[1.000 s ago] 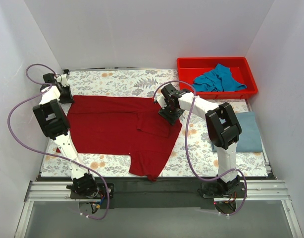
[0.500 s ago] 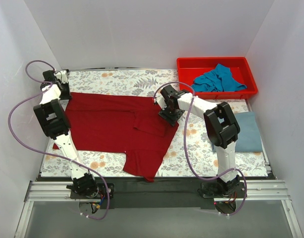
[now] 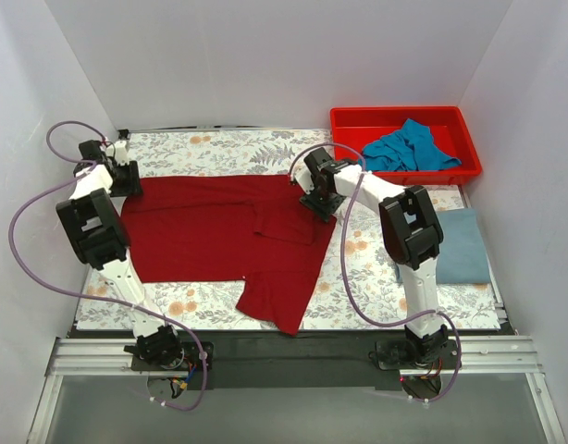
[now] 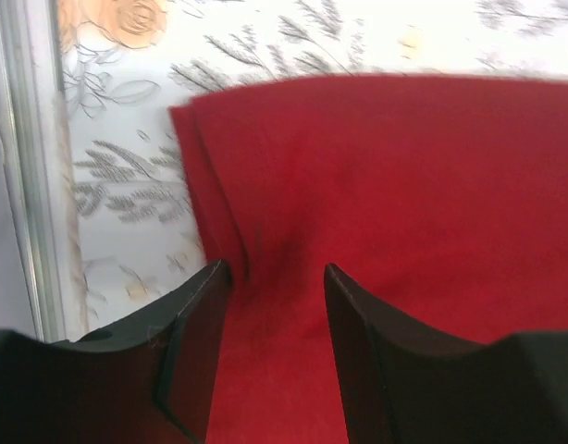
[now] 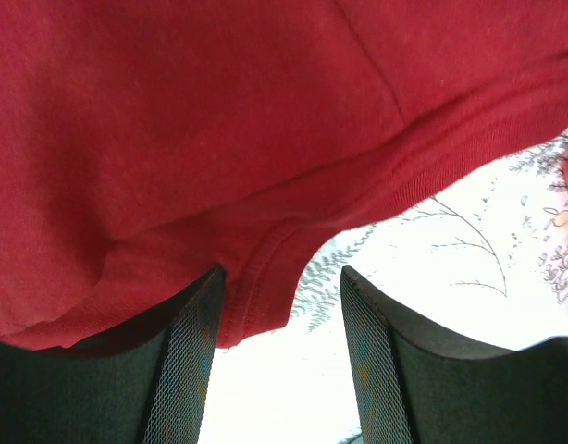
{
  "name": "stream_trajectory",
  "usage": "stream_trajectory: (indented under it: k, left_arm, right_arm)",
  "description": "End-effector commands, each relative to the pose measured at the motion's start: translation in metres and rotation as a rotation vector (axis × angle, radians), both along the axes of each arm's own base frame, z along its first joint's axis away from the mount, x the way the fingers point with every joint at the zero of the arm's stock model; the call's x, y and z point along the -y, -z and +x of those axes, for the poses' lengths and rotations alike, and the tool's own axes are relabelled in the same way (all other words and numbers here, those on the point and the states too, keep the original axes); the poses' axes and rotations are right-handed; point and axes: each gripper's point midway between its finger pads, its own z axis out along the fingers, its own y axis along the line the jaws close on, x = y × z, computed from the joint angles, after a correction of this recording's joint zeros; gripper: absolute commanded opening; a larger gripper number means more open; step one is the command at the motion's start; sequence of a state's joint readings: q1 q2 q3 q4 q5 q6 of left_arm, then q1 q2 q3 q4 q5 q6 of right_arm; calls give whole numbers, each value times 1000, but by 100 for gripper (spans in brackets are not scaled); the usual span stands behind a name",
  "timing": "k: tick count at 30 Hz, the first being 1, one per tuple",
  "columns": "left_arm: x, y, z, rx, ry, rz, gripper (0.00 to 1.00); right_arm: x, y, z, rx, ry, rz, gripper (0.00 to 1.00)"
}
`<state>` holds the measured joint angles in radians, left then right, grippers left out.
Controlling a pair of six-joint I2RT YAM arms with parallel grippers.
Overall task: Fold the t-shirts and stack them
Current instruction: Fold the tshirt
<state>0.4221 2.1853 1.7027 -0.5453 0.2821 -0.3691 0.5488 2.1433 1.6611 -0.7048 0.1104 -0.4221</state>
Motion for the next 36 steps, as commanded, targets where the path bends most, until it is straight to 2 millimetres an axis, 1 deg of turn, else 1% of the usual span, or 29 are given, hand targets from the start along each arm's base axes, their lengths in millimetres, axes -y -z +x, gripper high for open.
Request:
stream_trajectory:
  k: [1,2,3,6,7,8,9,11,12,13,14,15,16,18,19,21,22,24,26,27,28,29,30,31,32,33,34,35,36]
  left_arm:
    - [18,-67,-6,128,85,-8,45]
    - [22,-67,-10,120,100,-25,45]
    - [28,-63,-15,99,110,-49,45]
    - [39,-58,-20,85,131,-104,45]
    - [44,-54,-22,78,144,-120,45]
    - [48,-51,-23,69,152,-128,45]
    - [50,-49,-23,64,154,-131,45]
    - [58,-45,-24,48,160,-140,45]
    - [59,-41,-26,42,158,-145,46]
    - [60,-39,-27,38,149,-150,46]
    - [65,-33,-30,21,148,-157,46]
    - [63,-27,-33,5,133,-147,45]
    - [63,-23,-33,0,125,-145,44]
    - [61,-12,-37,-24,103,-141,42]
    - [60,-9,-38,-32,96,-139,41]
    - [57,-2,-39,-48,80,-136,39]
    - [56,5,-40,-65,69,-131,39]
    - [53,9,-40,-72,56,-123,36]
    - [50,19,-41,-91,46,-114,35]
    - [50,22,-41,-94,40,-119,34]
    - [50,23,-38,-93,39,-120,34]
    - [50,32,-36,-105,35,-131,33]
    - [49,35,-33,-107,30,-140,33]
    - [45,29,-19,-82,17,-143,32]
    - [47,42,-15,-102,14,-170,31]
    - [46,47,-10,-111,7,-187,31]
    - [42,36,8,-76,-4,-196,30]
    - [45,50,13,-97,-2,-225,30]
    - [49,49,16,-104,1,-241,30]
  right_arm:
    - [2,-21,7,44,-40,21,61]
    - [1,-28,3,41,-47,42,62]
    - [-5,-44,-3,37,-64,94,63]
    - [-21,-71,-6,44,-65,188,66]
    - [-32,-84,-4,48,-60,237,66]
    - [-36,-87,-2,44,-55,255,66]
    - [-40,-83,2,34,-46,265,64]
    - [-50,-85,8,33,-39,272,57]
    - [-53,-71,9,10,-37,250,53]
    - [-53,-66,11,11,-33,236,48]
    - [-55,-63,14,10,-35,234,45]
    - [-55,-49,14,-11,-25,219,44]
    - [-54,-44,17,-12,-16,207,41]
    - [-53,-28,21,-26,-5,181,39]
    - [-50,-21,23,-25,4,157,38]
    - [-51,-7,28,-25,8,142,37]
    - [-51,-4,31,-21,11,140,36]
    - [-48,1,43,18,26,111,36]
    - [-48,3,50,35,38,112,35]
    - [-48,8,52,30,43,108,35]
    - [-49,6,60,51,49,113,35]
    - [-46,6,66,68,52,109,35]
    - [-45,12,71,74,56,100,35]
    - [-42,13,82,106,63,91,35]
    - [-40,8,97,140,71,100,35]
    - [-37,20,104,141,73,87,35]
    - [-33,23,113,162,83,75,35]
    - [-31,24,131,199,84,77,35]
    - [-29,25,140,221,86,73,35]
